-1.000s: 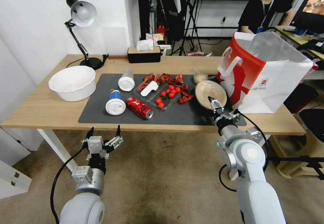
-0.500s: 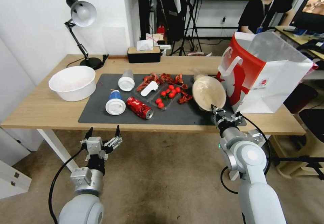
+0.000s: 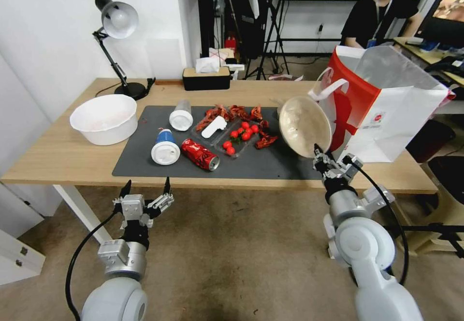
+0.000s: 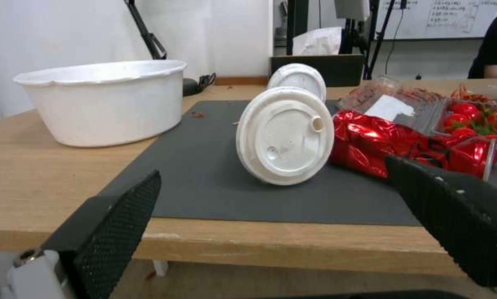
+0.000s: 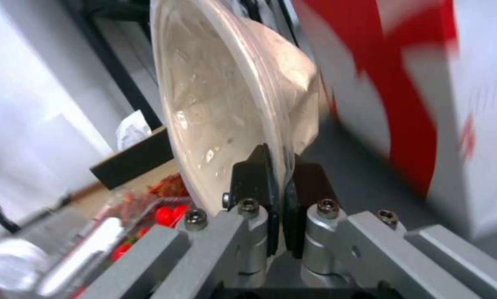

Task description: Pick up the trash from the table and place it into the takeout bag.

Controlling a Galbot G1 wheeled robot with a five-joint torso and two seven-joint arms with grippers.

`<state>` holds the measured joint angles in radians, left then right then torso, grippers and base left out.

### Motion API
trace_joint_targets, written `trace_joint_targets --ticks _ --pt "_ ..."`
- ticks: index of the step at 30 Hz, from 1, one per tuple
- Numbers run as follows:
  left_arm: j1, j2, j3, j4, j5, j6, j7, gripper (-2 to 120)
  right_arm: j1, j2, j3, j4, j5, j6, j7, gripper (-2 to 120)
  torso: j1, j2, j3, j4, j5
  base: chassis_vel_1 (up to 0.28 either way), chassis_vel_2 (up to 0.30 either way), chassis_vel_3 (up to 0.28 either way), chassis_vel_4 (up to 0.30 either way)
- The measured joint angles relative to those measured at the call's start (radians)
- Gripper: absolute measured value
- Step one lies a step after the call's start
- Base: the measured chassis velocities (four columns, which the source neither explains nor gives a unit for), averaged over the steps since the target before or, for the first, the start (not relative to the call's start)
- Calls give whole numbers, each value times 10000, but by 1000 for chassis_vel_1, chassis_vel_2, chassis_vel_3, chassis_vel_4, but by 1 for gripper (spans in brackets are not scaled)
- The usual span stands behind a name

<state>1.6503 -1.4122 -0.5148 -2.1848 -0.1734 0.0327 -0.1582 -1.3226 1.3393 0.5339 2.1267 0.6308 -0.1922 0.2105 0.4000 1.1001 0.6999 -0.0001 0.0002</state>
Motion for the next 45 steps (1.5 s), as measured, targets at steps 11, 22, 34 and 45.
trace_joint_targets --ticks 11,22,34,45 --pt "30 -13 -84 -13 -22 -17 -11 100 -70 -1049 318 468 -1638 298 -688 0 0 0 0 1 -1 0 0 0 0" --pt "80 -87 -141 -58 -15 -42 -28 100 -134 -1417 452 1216 -1249 -267 -903 0 0 0 0 1 -2 0 0 0 0" --pt "98 -149 -155 -79 36 -72 -34 100 477 -2438 1498 1568 -7 86 -340 0 0 -1 0 0 -2 0 0 0 0" --pt "114 -152 -158 -25 38 -87 -34 100 2294 -3893 2306 114 1499 699 897 0 0 -3 0 1 -1 0 0 0 0"
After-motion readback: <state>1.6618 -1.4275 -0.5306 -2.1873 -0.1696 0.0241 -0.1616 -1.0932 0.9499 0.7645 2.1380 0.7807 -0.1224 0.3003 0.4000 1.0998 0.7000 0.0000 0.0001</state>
